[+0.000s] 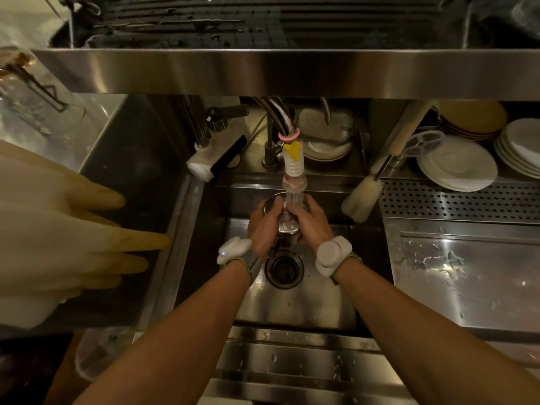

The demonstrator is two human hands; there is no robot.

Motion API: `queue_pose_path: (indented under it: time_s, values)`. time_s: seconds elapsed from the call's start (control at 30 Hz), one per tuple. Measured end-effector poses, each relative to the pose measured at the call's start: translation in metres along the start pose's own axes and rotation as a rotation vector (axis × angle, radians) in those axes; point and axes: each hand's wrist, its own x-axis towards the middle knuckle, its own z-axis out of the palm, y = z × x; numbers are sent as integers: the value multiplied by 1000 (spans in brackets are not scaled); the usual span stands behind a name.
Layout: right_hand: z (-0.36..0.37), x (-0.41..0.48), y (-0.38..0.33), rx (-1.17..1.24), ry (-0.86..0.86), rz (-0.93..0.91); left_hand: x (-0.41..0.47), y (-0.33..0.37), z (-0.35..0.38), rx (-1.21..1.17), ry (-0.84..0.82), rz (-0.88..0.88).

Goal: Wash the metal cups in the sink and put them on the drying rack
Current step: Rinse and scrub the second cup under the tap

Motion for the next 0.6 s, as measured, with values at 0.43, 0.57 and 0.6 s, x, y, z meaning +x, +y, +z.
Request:
queue_pose_path:
  time_s: [0.43, 0.57, 0.6]
  values:
    - [-1, -5, -7, -62, -8, -25, 1, 5, 8, 111, 188, -1]
    - [0, -3, -7, -31, 155, 36, -1, 7, 8, 263, 19, 61]
    - [0, -1, -5, -31, 168, 57, -3, 6, 7, 261, -35, 67]
